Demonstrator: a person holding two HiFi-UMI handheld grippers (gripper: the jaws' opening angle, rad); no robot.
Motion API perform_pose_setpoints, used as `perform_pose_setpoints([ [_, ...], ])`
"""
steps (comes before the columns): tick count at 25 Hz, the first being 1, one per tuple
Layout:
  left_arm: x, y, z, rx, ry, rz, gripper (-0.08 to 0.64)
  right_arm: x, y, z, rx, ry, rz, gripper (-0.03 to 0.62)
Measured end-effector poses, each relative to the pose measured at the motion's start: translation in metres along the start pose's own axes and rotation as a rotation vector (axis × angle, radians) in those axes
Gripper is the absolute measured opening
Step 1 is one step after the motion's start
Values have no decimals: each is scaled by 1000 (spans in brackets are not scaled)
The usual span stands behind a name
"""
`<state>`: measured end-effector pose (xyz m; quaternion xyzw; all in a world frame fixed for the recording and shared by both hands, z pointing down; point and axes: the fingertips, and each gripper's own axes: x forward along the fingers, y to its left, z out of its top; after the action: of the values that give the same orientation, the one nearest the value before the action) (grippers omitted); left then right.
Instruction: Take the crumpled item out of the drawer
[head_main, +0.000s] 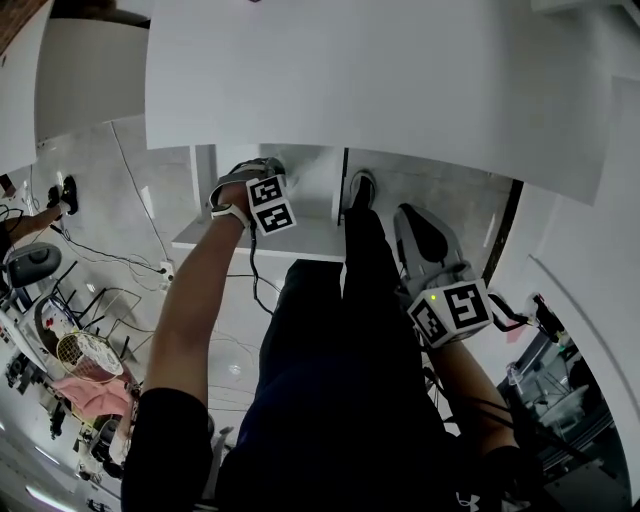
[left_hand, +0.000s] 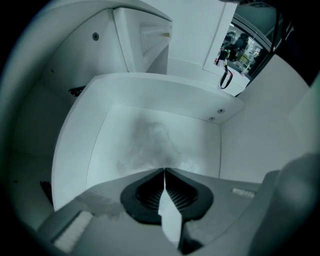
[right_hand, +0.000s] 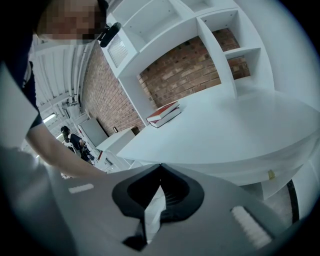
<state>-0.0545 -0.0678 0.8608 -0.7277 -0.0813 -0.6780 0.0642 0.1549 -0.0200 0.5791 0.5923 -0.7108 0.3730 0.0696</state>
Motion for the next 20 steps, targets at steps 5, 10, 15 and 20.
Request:
perform_pose_setpoints([
  [5,-15,-4,5,-52,-27,-10,9,3,9,6,-33,8,27,3],
  [10,-45,-2,6,-138,-90,15,9,4,28,17,-72,13,59,3],
  [15,-87,-1,10,-191,-183,105,8,3,52,21,-124,18,112,3],
  [20,-140,3,9,-282,-265,194,6,2,79,28,-164,14,162,3],
])
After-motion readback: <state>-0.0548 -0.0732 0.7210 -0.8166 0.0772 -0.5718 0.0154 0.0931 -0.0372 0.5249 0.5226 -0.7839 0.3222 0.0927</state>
